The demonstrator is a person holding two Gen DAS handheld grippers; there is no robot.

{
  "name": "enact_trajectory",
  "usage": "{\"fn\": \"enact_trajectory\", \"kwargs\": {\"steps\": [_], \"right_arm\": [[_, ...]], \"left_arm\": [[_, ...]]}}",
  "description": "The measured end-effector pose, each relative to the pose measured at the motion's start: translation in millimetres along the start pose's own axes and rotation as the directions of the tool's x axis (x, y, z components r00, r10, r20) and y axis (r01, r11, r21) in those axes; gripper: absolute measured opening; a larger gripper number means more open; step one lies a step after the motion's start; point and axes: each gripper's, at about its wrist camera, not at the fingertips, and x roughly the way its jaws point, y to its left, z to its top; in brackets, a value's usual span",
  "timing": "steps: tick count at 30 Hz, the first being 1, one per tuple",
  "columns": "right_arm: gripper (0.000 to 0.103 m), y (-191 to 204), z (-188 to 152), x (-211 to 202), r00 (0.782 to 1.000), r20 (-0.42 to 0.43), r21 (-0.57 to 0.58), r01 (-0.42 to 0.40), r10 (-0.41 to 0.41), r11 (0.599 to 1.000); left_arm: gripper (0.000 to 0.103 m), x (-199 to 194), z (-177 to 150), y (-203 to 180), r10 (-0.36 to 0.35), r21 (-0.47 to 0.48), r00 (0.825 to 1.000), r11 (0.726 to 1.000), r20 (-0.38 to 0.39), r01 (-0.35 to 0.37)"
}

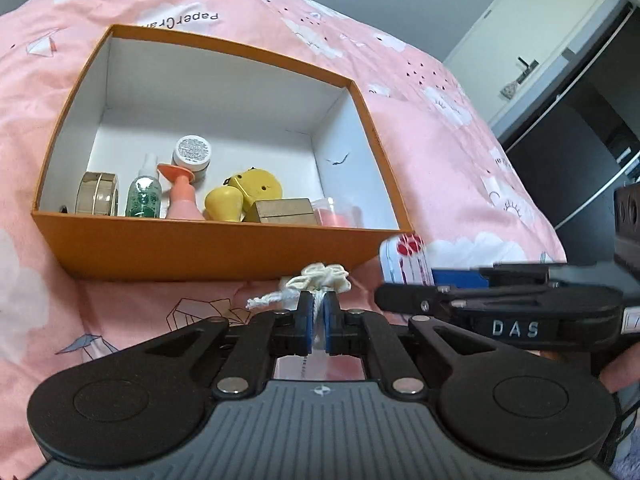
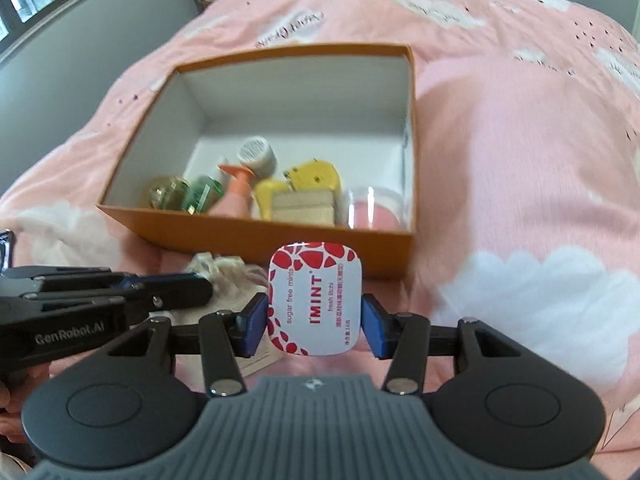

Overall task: Organize rigid objects
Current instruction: 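Grasp the red-white IMINT mint tin with the right tool while the left tool holds the pouch, then carry the mint tin and pouch into the orange box with both tools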

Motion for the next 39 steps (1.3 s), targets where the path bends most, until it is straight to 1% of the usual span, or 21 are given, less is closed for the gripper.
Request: {"fn": "enact_trajectory", "kwargs": {"steps": [1, 3, 4, 8, 9, 11, 12, 13, 14, 15, 16, 19, 20, 21, 24, 26, 29, 31, 33, 36, 39], "right_arm": [[0.05, 1.6, 1.9, -0.8, 1.0, 0.004, -0.005, -0.006, 0.006, 1.0], [0.05, 5.2, 4.3, 2.6, 1.0, 0.001, -0.016, -0.004, 0.004, 1.0], [0.05, 5.5, 4.2, 6.1, 1.0, -0.009, -0.015, -0.005, 0.004, 1.0], [0.05, 4.4, -4.2, 30.9, 0.997, -0.071, 0.014, -0.024, 0.025, 1.0], [0.05, 4.3, -7.7, 37.4, 0.996, -0.087, 0.023, -0.026, 0.028, 0.999], [0.05, 3.4, -14.0, 48.7, 0.993, -0.111, 0.052, -0.039, 0.045, 0.998], [0.05, 2.0, -16.2, 53.0, 0.991, -0.121, 0.07, -0.055, 0.064, 0.996], [0.05, 0.7, -18.1, 56.1, 0.989, -0.126, 0.084, -0.063, 0.073, 0.994], [0.05, -0.2, -19.1, 59.2, 0.989, -0.13, 0.089, -0.062, 0.074, 0.994], [0.05, -1.2, -19.6, 61.5, 0.989, -0.132, 0.09, -0.056, 0.068, 0.994], [0.05, -2.7, -19.9, 62.5, 0.989, -0.134, 0.091, -0.046, 0.058, 0.995], [0.05, -10.2, -20.2, 65.8, 0.99, -0.139, 0.108, -0.017, 0.032, 0.994], [0.05, -13.5, -20.6, 67.1, 0.99, -0.142, 0.116, -0.006, 0.023, 0.993], [0.05, -17.6, -21.5, 67.9, 0.989, -0.146, 0.128, 0.004, 0.015, 0.992], [0.05, -29.1, -24.8, 70.8, 0.988, -0.154, 0.161, 0.012, 0.013, 0.987], [0.05, -33.6, -25.9, 74.5, 0.988, -0.154, 0.168, 0.018, 0.008, 0.986], [0.05, -36.2, -26.1, 81.3, 0.988, -0.157, 0.16, 0.04, -0.015, 0.986], [0.05, -39.8, -26.6, 84.4, 0.987, -0.158, 0.168, 0.034, -0.007, 0.985], [0.05, -42.9, -26.6, 87.0, 0.987, -0.159, 0.181, 0.015, 0.014, 0.983], [0.05, -47.5, -28.0, 90.5, 0.985, -0.172, 0.189, 0.017, 0.016, 0.982], [0.05, -51.2, -27.4, 92.2, 0.984, -0.179, 0.203, 0.033, 0.004, 0.979]], "left_arm": [[0.0, 1.1, -0.2, 0.3, 0.016, 0.011, 1.0, 1.0, -0.002, -0.016], [0.0, 4.6, 1.4, 6.4, 0.002, -0.004, 1.0, 1.0, -0.019, -0.002], [0.0, 5.7, -0.3, 9.6, -0.005, -0.012, 1.0, 1.0, -0.029, 0.004], [0.001, 12.2, -8.7, 21.6, 0.029, 0.006, 0.997, 1.0, -0.069, -0.028], [0.004, 12.9, -10.1, 25.2, 0.033, -0.003, 0.996, 0.999, -0.082, -0.033], [0.008, 14.1, -12.3, 30.5, 0.034, -0.009, 0.995, 0.999, -0.092, -0.035], [0.016, 14.3, -13.0, 31.9, 0.04, -0.009, 0.995, 0.999, -0.092, -0.041], [0.021, 15.5, -13.2, 32.3, 0.048, -0.005, 0.994, 0.999, -0.094, -0.049], [0.031, 16.3, -14.2, 32.0, 0.052, -0.002, 0.994, 0.999, -0.099, -0.052], [0.035, 19.5, -14.2, 32.0, 0.049, 0.001, 0.993, 0.999, -0.107, -0.049], [0.037, 24.0, -14.5, 33.4, 0.042, -0.004, 0.993, 0.999, -0.114, -0.042], [0.048, 41.6, -16.4, 36.7, 0.037, -0.033, 0.99, 0.999, -0.134, -0.042], [0.055, 47.3, -17.3, 37.6, 0.034, -0.041, 0.99, 0.998, -0.136, -0.04], [0.059, 52.8, -18.2, 39.3, 0.03, -0.052, 0.99, 0.998, -0.138, -0.038], [0.065, 69.0, -19.8, 45.1, 0.039, -0.097, 0.987, 0.994, -0.159, -0.055], [0.068, 79.3, -19.6, 49.9, 0.035, -0.129, 0.985, 0.99, -0.169, -0.057], [0.068, 90.5, -19.0, 54.1, 0.024, -0.16, 0.984, 0.986, -0.175, -0.052], [0.069, 94.9, -18.8, 56.4, 0.001, -0.19, 0.987, 0.981, -0.163, -0.033], [0.076, 101.1, -18.6, 59.2, -0.019, -0.221, 0.986, 0.975, -0.164, -0.018], [0.082, 109.5, -19.7, 60.2, -0.036, -0.234, 0.986, 0.972, -0.163, -0.003], [0.085, 114.9, -20.4, 58.7, -0.045, -0.224, 0.987, 0.975, -0.152, 0.01]]}}
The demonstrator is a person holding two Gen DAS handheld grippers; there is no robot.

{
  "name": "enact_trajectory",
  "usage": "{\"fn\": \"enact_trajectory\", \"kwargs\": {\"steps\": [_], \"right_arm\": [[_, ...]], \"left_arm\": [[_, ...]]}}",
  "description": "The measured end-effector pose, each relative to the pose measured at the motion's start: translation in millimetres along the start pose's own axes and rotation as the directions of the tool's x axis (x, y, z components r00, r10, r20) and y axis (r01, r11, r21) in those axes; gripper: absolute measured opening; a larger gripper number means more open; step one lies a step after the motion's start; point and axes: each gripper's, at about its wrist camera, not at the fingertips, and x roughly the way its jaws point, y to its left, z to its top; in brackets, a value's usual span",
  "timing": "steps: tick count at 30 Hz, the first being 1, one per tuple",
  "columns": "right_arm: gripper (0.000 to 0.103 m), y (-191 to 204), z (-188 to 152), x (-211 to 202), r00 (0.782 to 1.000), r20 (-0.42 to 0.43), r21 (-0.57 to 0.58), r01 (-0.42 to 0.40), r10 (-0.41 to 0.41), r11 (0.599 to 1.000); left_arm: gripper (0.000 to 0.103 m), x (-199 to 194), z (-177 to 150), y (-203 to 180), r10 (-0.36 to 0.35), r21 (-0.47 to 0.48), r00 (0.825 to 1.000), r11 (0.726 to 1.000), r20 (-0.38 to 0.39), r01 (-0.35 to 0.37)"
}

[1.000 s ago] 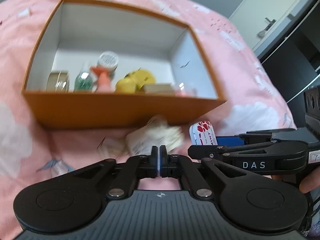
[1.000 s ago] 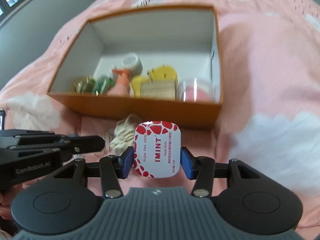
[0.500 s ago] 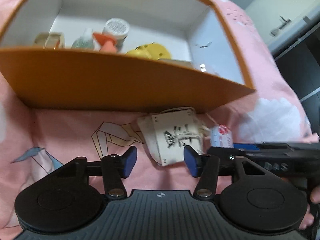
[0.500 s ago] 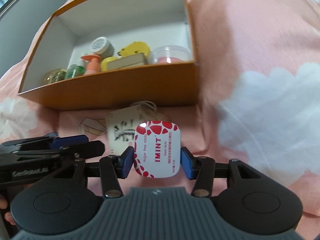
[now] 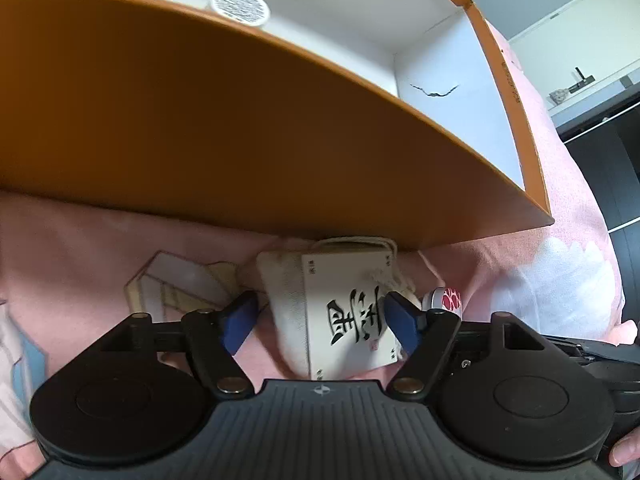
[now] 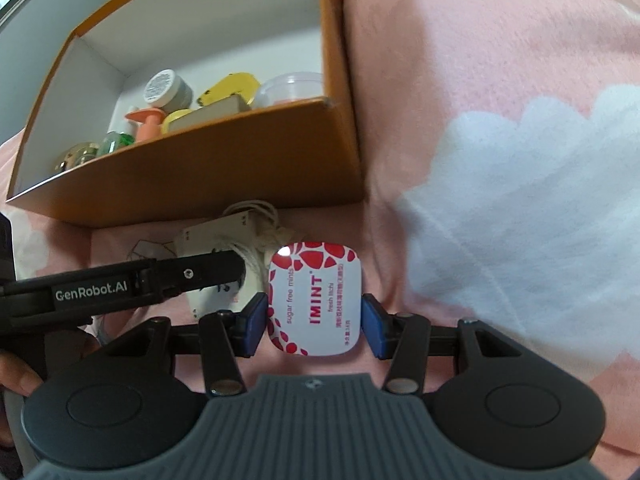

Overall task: Organize rigid objects
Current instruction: 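Carry the mint tin and pouch into the orange box with both tools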

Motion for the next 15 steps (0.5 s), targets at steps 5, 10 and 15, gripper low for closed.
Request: {"fn": "enact_trajectory", "kwargs": {"steps": [5, 10, 15], "right_arm": [[0.05, 2.2, 2.5, 4.3, 1.0, -0.005, 0.008, 0.001, -0.001, 1.0], [0.05, 5.3, 2.0, 4.6, 1.0, -0.002, 0.004, 0.005, -0.005, 1.0], [0.05, 3.4, 1.0, 2.0, 1.0, 0.003, 0.009, 0.008, -0.008, 1.0]], "left_arm": [[0.072, 8.0, -0.6, -10.3, 0.009, 0.059, 1.0, 0.998, 0.016, -0.01], [0.055, -3.8, -0.2, -13.1, 0.008, 0.065, 0.999, 0.998, 0.034, -0.011], [0.041, -24.6, 0.4, -11.7, -0.02, 0.052, 0.999, 0.998, 0.029, 0.019]]}}
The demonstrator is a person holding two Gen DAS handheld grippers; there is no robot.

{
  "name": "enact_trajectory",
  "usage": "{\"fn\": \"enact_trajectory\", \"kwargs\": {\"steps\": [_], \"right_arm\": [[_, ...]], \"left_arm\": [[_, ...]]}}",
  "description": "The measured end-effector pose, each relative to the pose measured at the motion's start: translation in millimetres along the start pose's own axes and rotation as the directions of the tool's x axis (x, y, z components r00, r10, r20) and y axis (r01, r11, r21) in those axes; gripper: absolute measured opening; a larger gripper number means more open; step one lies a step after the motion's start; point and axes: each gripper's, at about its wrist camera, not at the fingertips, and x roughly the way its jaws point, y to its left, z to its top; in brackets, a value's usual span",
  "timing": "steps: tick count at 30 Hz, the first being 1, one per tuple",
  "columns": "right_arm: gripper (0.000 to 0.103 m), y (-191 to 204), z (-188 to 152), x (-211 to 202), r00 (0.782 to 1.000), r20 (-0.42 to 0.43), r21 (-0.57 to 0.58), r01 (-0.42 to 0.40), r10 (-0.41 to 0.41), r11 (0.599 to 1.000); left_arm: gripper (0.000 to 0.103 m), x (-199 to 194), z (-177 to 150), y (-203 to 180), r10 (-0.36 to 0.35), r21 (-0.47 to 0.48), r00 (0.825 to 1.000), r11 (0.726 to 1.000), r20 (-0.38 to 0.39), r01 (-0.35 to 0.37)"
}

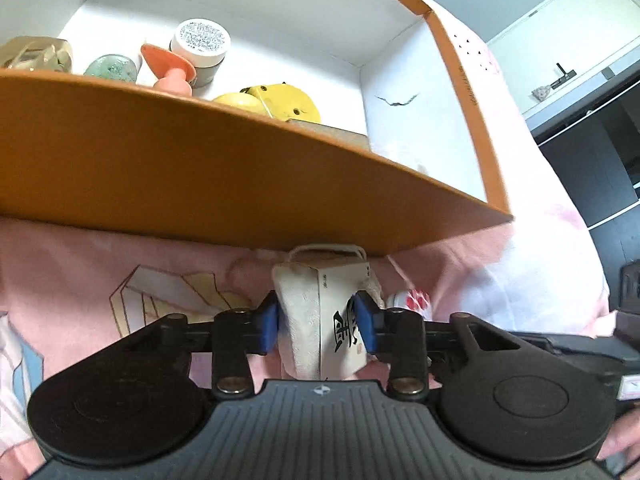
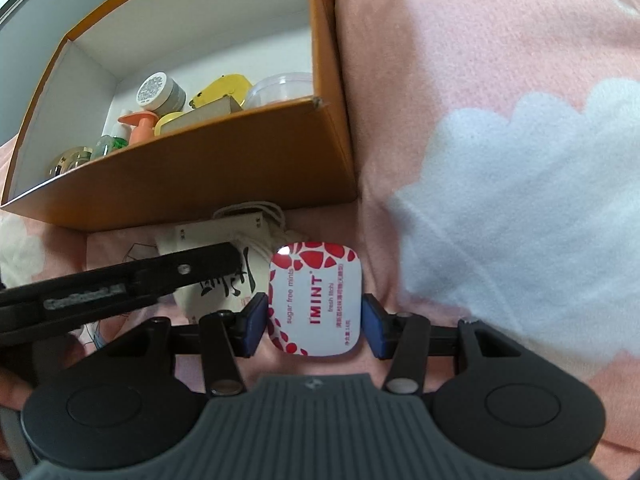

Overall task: Organize rigid objects
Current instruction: 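Carry the mint tin and pouch into the orange box with both tools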

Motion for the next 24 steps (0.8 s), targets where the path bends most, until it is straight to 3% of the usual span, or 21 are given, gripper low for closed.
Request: {"fn": "enact_trajectory", "kwargs": {"steps": [6, 10, 15, 24], "right_arm": [[0.05, -1.1, 1.1, -0.3, 1.0, -0.001, 0.003, 0.004, -0.004, 1.0], [0.05, -9.1, 2.1, 2.6, 0.999, -0.013, 0.042, 0.033, -0.032, 0.999], [0.05, -15.4, 2.4, 3.9, 1.0, -0.015, 0.072, 0.025, -0.024, 0.997], [0.05, -7.3, 0.9, -11.5, 1.0, 0.018, 0.033, 0.022, -0.022, 0.999]], "left_arm": [[0.034, -0.8, -1.0, -12.8, -0.03, 0.055, 0.999, 0.998, -0.018, 0.031], [0.034, 20.4, 2.5, -13.7, -0.084, -0.005, 0.994, 0.996, -0.063, 0.084], [0.035, 20.0, 3.0, -6.2, -0.081, -0.031, 0.996, 0.996, -0.044, 0.08], [0.029, -1.4, -3.3, -19.4, -0.085, 0.027, 0.996, 0.996, 0.02, 0.085]]}}
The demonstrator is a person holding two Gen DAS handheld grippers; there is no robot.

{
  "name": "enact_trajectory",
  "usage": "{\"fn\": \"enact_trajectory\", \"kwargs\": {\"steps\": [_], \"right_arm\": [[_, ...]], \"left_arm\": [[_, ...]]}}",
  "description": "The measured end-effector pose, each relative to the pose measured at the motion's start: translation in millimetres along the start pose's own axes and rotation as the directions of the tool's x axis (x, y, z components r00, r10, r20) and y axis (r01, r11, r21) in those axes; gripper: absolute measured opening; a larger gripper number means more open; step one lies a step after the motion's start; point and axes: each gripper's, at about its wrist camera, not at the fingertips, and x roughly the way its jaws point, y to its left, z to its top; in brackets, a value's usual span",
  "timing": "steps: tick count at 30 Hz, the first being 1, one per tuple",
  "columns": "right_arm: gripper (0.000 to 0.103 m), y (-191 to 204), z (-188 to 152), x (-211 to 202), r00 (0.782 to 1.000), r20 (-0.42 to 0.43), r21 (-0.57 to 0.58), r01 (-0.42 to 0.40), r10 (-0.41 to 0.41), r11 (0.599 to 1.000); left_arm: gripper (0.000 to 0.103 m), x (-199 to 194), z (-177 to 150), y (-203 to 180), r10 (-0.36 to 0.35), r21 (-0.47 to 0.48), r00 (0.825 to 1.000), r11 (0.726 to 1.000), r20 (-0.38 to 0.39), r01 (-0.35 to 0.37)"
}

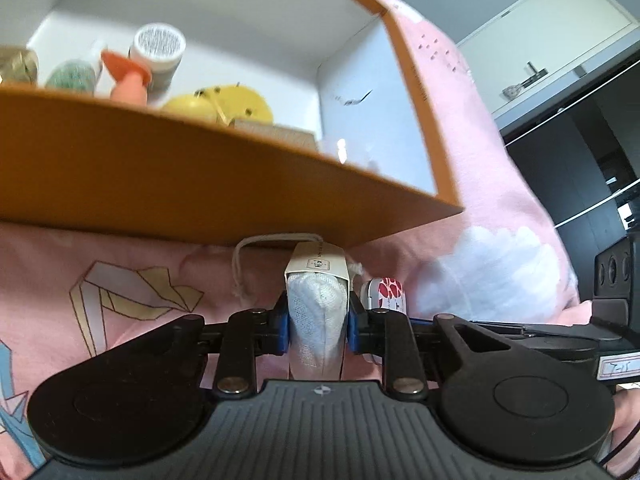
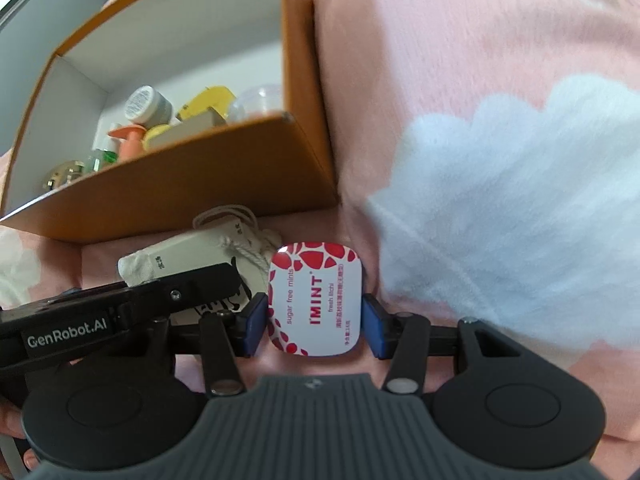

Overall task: Organize rigid objects
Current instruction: 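Carry the mint tin and pouch into the orange box with both tools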

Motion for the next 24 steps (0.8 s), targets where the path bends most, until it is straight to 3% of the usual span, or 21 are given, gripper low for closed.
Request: {"fn": "enact_trajectory", "kwargs": {"steps": [9, 13, 24], "right_arm": [[0.05, 18.4, -0.8, -42.4, 0.996, 0.082, -0.089, -0.01, 0.017, 0.996], [0.05, 26.9, 1.0, -65.3, 0.991, 0.115, -0.12, -0.054, 0.068, 0.991], [0.05, 52.6, 20.4, -109.0, 0.961, 0.244, -0.203, -0.078, 0.128, 0.976]], "left_arm": [[0.029, -47.7, -5.4, -7.5, -0.001, 0.011, 0.996, 1.0, 0.088, 0.0], [0.029, -67.4, -1.6, -16.2, -0.023, 0.029, 0.992, 0.999, 0.124, 0.02], [0.029, -105.5, 27.4, -26.9, -0.012, 0.033, 0.957, 0.999, 0.291, 0.002]]}}
